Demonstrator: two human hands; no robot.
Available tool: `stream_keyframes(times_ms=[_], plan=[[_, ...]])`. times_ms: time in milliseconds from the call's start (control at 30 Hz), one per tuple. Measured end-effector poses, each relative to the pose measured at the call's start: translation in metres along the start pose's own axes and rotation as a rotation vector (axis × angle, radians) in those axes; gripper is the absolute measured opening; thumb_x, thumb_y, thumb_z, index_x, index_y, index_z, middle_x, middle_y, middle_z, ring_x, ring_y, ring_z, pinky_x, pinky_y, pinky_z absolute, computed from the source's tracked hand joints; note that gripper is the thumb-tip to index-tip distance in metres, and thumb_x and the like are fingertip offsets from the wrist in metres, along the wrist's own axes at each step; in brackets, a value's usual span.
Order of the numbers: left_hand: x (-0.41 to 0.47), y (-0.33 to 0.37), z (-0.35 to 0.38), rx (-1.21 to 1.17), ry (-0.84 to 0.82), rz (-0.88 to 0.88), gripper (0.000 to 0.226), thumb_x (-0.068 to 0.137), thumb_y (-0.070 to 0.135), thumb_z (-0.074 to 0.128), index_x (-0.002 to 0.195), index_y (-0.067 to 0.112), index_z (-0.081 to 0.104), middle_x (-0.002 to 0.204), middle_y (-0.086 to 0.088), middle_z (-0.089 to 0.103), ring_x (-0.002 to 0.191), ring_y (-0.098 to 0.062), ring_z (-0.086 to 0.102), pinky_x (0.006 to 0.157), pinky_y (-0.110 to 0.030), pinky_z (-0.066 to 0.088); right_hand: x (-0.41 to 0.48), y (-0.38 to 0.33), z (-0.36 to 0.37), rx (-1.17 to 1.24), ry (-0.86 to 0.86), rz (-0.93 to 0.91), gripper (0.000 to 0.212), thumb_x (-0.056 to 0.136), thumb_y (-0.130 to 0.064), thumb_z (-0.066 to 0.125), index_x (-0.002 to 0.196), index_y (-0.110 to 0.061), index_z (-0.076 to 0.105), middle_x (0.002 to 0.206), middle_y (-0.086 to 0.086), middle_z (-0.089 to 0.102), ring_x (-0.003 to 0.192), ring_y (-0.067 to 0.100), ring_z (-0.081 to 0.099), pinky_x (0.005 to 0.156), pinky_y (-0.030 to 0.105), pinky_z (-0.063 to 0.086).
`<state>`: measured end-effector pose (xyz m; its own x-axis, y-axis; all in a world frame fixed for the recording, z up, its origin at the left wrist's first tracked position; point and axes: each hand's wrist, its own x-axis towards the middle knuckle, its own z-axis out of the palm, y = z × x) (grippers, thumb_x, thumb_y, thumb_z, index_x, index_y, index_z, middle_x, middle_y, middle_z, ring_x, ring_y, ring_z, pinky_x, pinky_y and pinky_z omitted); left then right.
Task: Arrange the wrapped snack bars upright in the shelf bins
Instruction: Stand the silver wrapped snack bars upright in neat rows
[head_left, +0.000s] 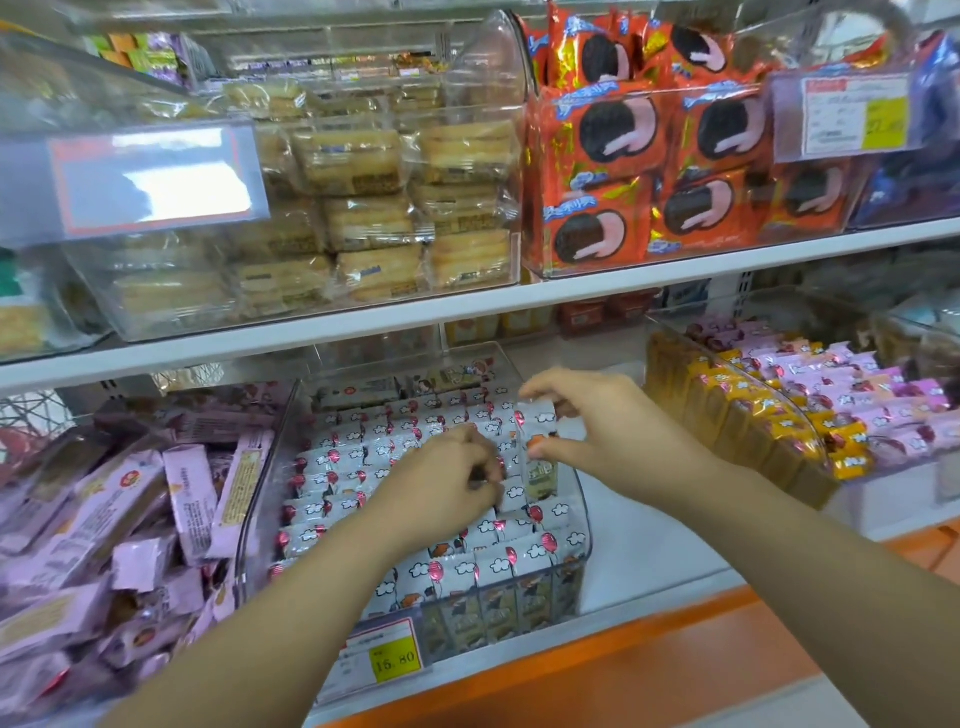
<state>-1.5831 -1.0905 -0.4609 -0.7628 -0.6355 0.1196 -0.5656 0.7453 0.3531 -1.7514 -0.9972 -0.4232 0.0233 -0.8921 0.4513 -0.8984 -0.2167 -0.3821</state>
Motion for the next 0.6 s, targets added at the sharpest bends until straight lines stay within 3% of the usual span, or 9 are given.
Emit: stream_keyframes(times_ms=[67,167,233,367,467,533,600], plan=[[-0.002,-0.001,0.003,-0.057,0.002,0.019,0.013,0.091,0.025,0.055,0.079,0.029,0.053,0.106,0.009,0.052,0.100,-0.013,0.054,0.088,-0.035,0.046,-0.002,0.006,0.007,-0.025,-0.070,0.079,0.034,0.079,-0.035,0.072,0.108,-0.025,0.057,0.102,-0.013,0.050,0.098,0.005,0.048,0.076,0.020,0.035],[-0.005,-0.003,0.006,-0.065,0.002,0.022,0.017,0.094,0.023,0.050,0.079,0.030,0.047,0.096,0.009,0.052,0.087,-0.012,0.053,0.083,-0.038,0.047,-0.002,0.010,0.015,-0.091,-0.175,0.076,0.014,0.082,-0.041,0.067,0.086,-0.028,0.066,0.105,-0.008,0.060,0.115,0.008,0.042,0.093,0.029,0.036],[-0.005,-0.004,0.007,-0.059,0.001,0.021,0.019,0.095,0.026,0.049,0.078,0.033,0.045,0.094,0.010,0.054,0.088,-0.013,0.054,0.082,-0.038,0.047,-0.002,0.011,0.017,-0.209,-0.240,0.017,0.027,0.089,-0.046,0.056,0.088,-0.025,0.072,0.114,-0.012,0.062,0.125,0.009,0.033,0.102,0.034,0.030],[-0.004,-0.003,0.006,-0.046,-0.031,-0.021,0.021,0.094,0.031,0.049,0.073,0.037,0.046,0.092,0.012,0.057,0.081,-0.010,0.053,0.079,-0.034,0.045,-0.002,0.012,0.022,-0.318,-0.386,-0.041,0.044,0.099,-0.043,0.036,0.102,-0.018,0.072,0.137,-0.013,0.043,0.136,0.011,0.017,0.107,0.032,0.016],[-0.004,-0.002,-0.001,-0.190,-0.008,-0.062,0.017,0.094,0.031,0.051,0.078,0.038,0.052,0.091,0.011,0.062,0.078,-0.010,0.057,0.076,-0.034,0.050,-0.004,0.013,0.021,-0.126,-0.291,0.016,0.040,0.099,-0.036,0.039,0.098,-0.015,0.074,0.131,-0.010,0.050,0.125,0.008,0.036,0.099,0.025,0.028],[-0.002,-0.005,-0.005,-0.269,0.109,-0.115,0.009,0.094,0.030,0.052,0.088,0.035,0.056,0.092,0.007,0.064,0.075,-0.011,0.059,0.071,-0.032,0.050,-0.005,0.015,0.016,0.041,-0.148,0.070,0.034,0.098,-0.032,0.045,0.101,-0.013,0.073,0.122,-0.008,0.056,0.112,0.006,0.048,0.088,0.020,0.034],[0.005,-0.013,-0.009,-0.266,0.258,-0.185,0.009,0.095,0.026,0.052,0.101,0.029,0.058,0.097,0.008,0.062,0.076,-0.016,0.061,0.070,-0.032,0.052,-0.006,0.017,0.011,0.188,-0.035,0.134,0.027,0.097,-0.027,0.048,0.106,-0.015,0.070,0.112,-0.009,0.060,0.106,0.004,0.052,0.089,0.016,0.038]])
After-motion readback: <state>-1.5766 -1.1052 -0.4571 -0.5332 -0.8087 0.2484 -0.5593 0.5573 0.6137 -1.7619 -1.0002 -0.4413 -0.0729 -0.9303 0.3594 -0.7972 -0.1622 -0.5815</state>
